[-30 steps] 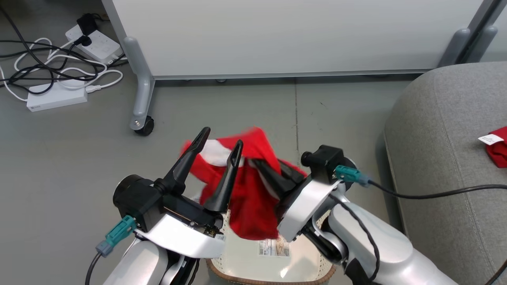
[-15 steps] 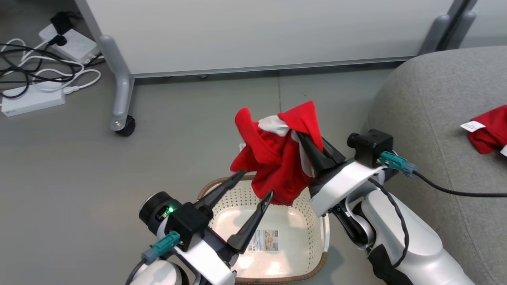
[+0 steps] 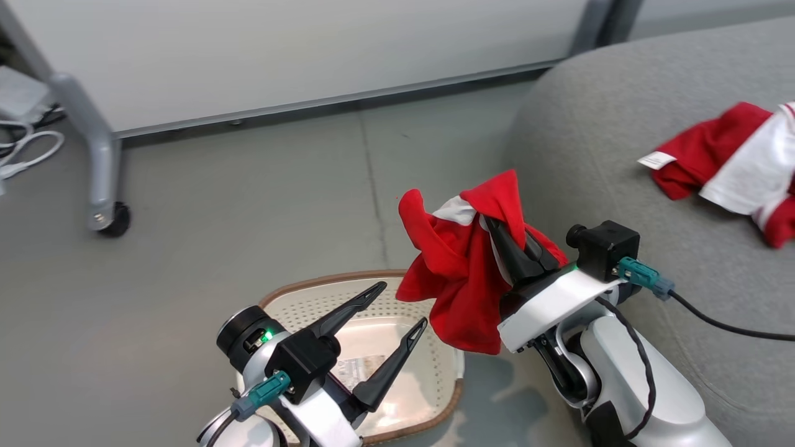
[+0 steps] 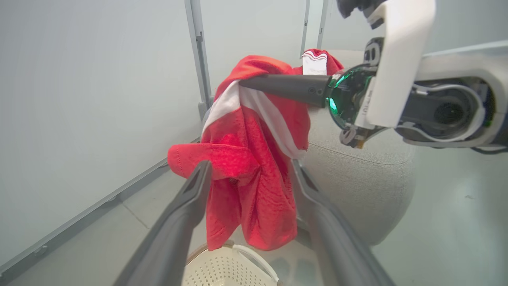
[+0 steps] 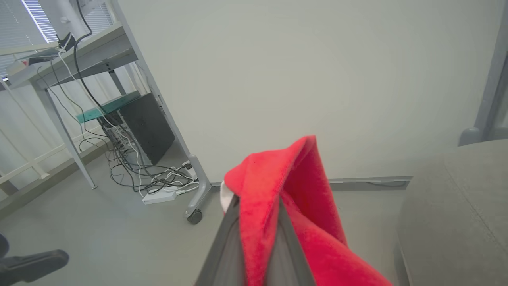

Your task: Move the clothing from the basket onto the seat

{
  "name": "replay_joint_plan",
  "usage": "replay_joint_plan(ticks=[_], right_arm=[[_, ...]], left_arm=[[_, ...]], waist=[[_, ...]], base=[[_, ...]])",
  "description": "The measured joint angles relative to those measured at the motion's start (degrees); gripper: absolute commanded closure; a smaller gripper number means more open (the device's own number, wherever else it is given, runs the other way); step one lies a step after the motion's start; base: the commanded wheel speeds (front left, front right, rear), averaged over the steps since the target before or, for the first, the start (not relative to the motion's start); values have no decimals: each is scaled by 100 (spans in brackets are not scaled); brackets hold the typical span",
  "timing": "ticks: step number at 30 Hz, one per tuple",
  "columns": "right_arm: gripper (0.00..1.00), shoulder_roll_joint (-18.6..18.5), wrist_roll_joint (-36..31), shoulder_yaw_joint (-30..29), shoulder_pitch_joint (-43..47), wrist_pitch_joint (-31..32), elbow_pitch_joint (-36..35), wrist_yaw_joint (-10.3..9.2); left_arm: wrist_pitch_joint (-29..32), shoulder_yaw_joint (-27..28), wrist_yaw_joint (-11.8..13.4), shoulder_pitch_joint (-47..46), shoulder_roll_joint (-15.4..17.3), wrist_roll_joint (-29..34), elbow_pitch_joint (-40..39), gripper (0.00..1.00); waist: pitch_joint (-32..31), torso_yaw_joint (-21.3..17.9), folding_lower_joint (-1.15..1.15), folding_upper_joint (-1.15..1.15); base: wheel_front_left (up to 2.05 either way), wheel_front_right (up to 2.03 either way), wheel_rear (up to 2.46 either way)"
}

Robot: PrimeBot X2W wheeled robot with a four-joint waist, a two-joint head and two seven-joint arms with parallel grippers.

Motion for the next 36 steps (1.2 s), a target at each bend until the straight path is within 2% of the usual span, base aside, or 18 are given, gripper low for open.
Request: replay_joint_plan(ticks=[21,29,36], right_arm=[[100,22,110,-543,583,0,-694,0],[100,25,111,-847,614,0,-965,0],[100,26,-25,-1366,93,0,-1215,0]], left_arm=[[378,-126,25,-64,480,64,-499,0],[513,-169,24,-145,623,91,-681,0],[613,-151,58,-245,711,105,-851,0]], waist=[[391,-2063,0,0],[618,-2412,0,0],[822,-2508,0,0]], base=[[0,0,0],[0,0,0],[0,0,0]])
